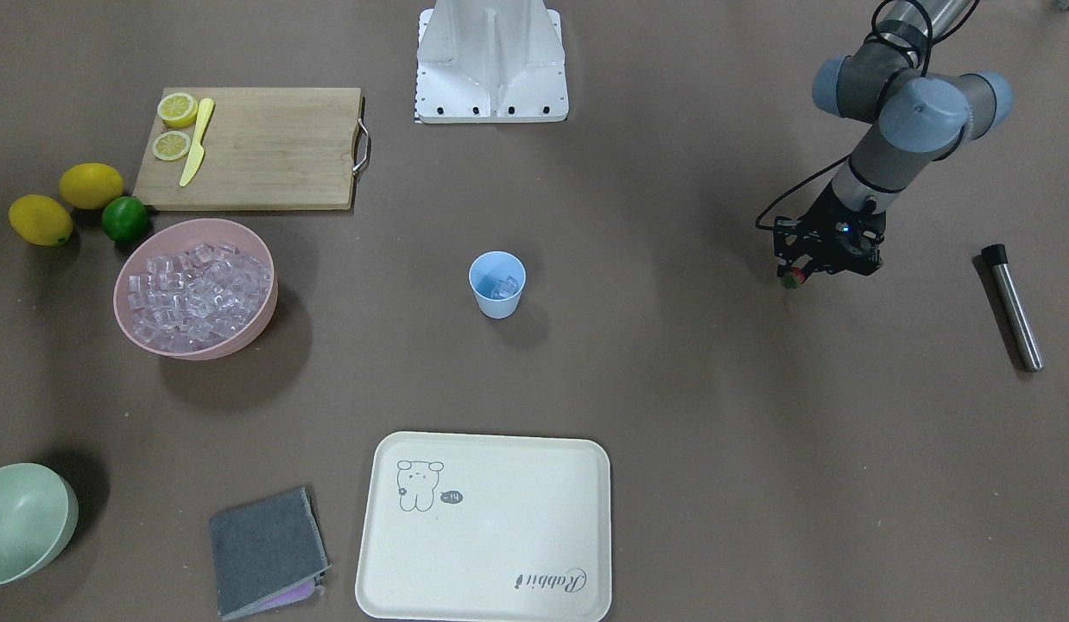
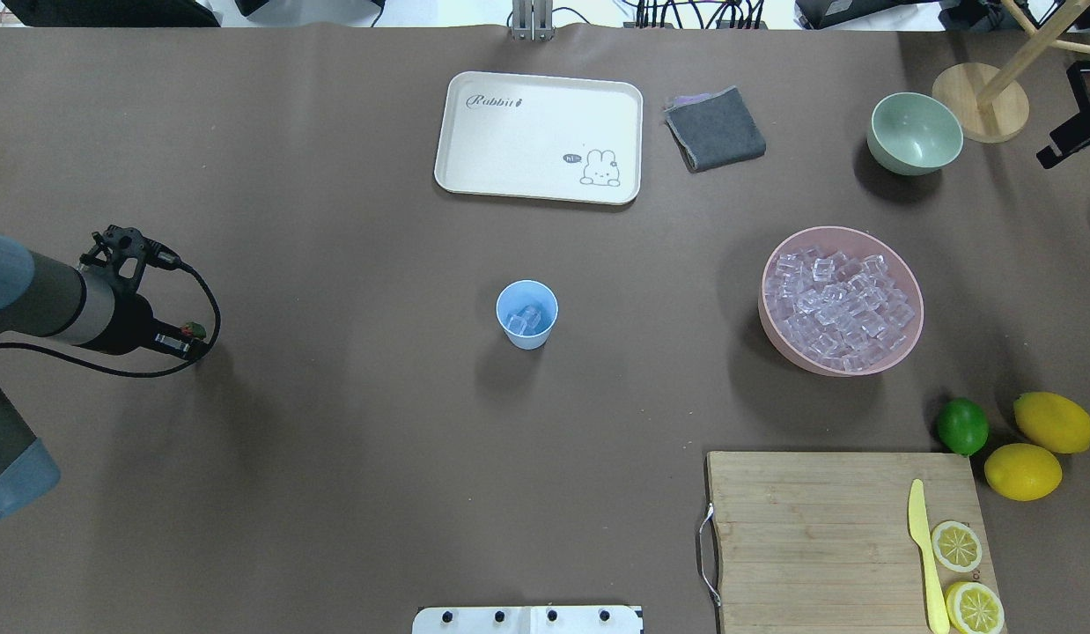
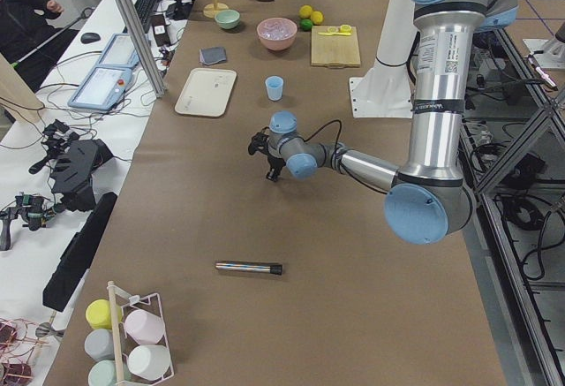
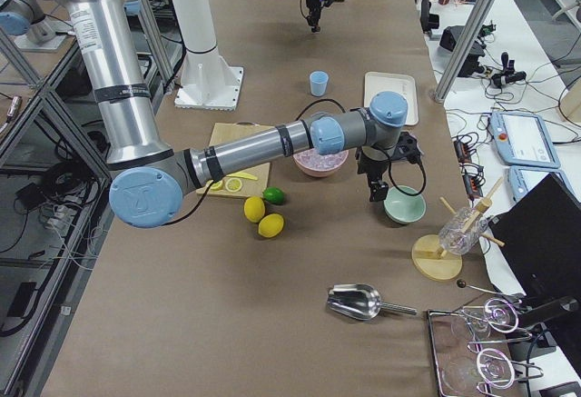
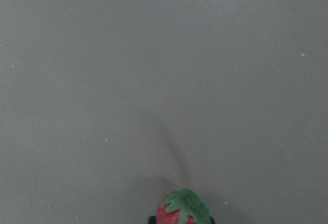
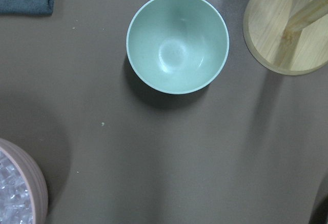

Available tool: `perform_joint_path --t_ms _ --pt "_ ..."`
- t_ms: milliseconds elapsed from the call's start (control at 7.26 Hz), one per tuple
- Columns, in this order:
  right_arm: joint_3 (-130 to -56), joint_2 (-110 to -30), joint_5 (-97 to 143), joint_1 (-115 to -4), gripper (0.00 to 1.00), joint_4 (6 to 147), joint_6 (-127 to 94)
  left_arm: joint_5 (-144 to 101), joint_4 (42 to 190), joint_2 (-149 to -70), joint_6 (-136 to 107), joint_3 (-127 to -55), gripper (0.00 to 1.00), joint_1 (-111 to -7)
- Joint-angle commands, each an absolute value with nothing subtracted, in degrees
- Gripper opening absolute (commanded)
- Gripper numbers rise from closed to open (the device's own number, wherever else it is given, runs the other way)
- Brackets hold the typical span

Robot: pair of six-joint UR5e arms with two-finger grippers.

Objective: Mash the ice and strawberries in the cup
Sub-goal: 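Close the left gripper on the strawberry and lift it, then carry the strawberry with the left gripper over the blue cup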

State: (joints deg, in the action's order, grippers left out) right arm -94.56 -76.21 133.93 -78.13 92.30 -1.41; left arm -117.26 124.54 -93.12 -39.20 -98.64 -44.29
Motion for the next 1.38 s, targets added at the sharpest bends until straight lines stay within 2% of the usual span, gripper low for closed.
perform_joint_path --t_ms 0,275,688,1239 --pt "-94.6 -76.9 133.9 -78.1 0.99 92.2 -1.4 -121.4 115.9 -100.1 -39.7 -101.3 0.22 -47.3" --pt "-92.9 -77.2 134.0 -79.5 1.00 92.7 0.1 -121.0 103.8 -106.9 -41.1 -105.3 0.22 -47.3" --pt "-85.5 -78.5 133.6 -85.1 0.99 92.1 6.9 -120.7 101.9 -112.5 -53.0 -105.4 0.22 -44.2" --pt "-84.8 -78.7 132.3 -89.5 0.99 93.9 6.0 -115.1 94.1 -123.8 -62.5 -102.7 0.22 -36.2"
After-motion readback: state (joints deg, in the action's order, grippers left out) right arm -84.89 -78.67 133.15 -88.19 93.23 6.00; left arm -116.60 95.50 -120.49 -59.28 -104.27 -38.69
